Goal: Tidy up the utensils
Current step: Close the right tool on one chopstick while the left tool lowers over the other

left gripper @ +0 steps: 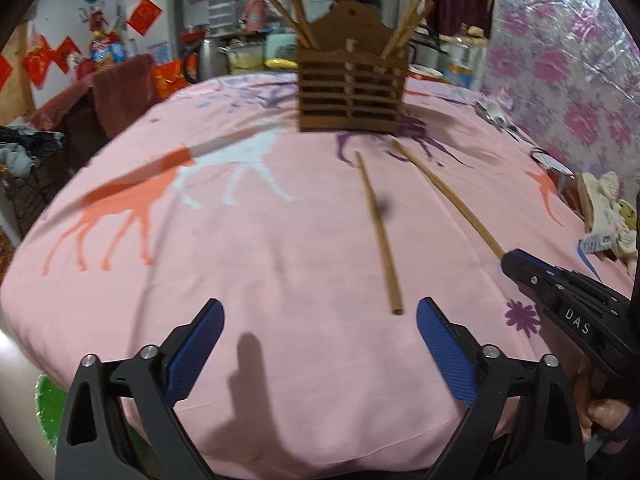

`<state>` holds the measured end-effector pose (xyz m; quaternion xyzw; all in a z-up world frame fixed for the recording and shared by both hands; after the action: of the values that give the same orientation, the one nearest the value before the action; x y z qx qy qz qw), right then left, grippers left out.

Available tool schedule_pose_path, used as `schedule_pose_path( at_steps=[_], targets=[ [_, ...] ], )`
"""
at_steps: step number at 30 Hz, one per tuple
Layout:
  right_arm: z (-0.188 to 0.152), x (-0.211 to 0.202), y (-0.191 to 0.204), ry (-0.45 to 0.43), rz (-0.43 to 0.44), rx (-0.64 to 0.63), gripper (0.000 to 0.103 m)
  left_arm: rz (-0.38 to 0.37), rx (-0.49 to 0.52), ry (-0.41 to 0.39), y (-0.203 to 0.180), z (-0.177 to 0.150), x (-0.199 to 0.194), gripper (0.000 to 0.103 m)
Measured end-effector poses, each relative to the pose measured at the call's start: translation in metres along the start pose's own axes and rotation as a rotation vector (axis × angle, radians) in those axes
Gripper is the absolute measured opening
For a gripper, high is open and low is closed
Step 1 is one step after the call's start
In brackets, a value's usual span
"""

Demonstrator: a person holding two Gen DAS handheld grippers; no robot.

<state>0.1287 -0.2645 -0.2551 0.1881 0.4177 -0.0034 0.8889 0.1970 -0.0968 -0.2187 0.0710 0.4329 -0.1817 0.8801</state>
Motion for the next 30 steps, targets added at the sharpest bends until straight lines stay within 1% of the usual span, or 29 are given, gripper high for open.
schedule_pose_path(
  at_steps=[4,6,9,10,12,13,14,15,16,17,19,21,23,24,26,30],
  targets=[
    [0.005,-0.007,-0.008,-0.024,-0.004,0.026,0.012,-0.027,0.024,0.030,-0.012,0.001,0.016,0.082],
    [0.007,-0.009,-0.011,-0.031,-0.004,0.038,0.013,-0.029,0.037,0.036,-0.016,0.002,0.022,0.081],
    [0.009,-0.011,-0.016,-0.041,-0.007,0.055,0.014,-0.017,0.056,0.026,-0.020,0.005,0.027,0.080],
    [0.009,-0.011,-0.017,-0.042,-0.007,0.058,0.015,-0.013,0.059,0.020,-0.021,0.006,0.028,0.077],
    [0.009,-0.010,-0.018,-0.043,-0.007,0.065,0.016,0.006,0.067,0.002,-0.020,0.010,0.029,0.063],
    [0.009,-0.009,-0.018,-0.042,-0.007,0.066,0.017,0.010,0.074,-0.007,-0.019,0.012,0.029,0.045],
    [0.009,-0.008,-0.018,-0.040,-0.006,0.067,0.017,0.012,0.077,-0.009,-0.018,0.013,0.028,0.030],
    [0.009,-0.008,-0.019,-0.039,-0.004,0.067,0.017,0.008,0.076,-0.007,-0.016,0.013,0.027,0.024],
    [0.009,-0.008,-0.018,-0.040,-0.001,0.064,0.018,0.024,0.071,-0.005,-0.010,0.013,0.027,0.011],
    [0.008,-0.009,-0.017,-0.041,-0.001,0.061,0.018,0.036,0.064,-0.004,-0.005,0.013,0.027,0.009],
    [0.008,-0.009,-0.015,-0.044,0.001,0.049,0.018,0.053,0.031,-0.004,0.012,0.012,0.025,0.009],
    [0.007,-0.009,-0.010,-0.044,0.010,0.035,0.018,0.064,0.003,-0.001,0.025,0.011,0.023,0.012],
    [0.006,-0.010,-0.006,-0.044,0.012,0.019,0.020,0.062,-0.025,-0.002,0.034,0.010,0.021,0.012],
    [0.006,-0.010,-0.005,-0.046,0.012,0.014,0.022,0.057,-0.036,-0.001,0.037,0.009,0.021,0.015],
    [0.006,-0.011,-0.003,-0.050,0.007,0.007,0.027,0.053,-0.052,-0.005,0.040,0.010,0.020,0.023],
    [0.005,-0.010,-0.002,-0.050,0.001,-0.001,0.028,0.039,-0.047,-0.013,0.036,0.011,0.020,0.032]
  ],
)
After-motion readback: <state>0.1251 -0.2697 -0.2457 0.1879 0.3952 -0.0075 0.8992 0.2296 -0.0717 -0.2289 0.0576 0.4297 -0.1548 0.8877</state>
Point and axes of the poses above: each gripper's, at about its wrist camera, not at the fingertips, and x roughly the way its jaws point, y to its left, z to its top, the point moved 10 cm from there along x, roughly the way its jaws point, and after that the axes turned 5 degrees about y, right-handed, at the moved point
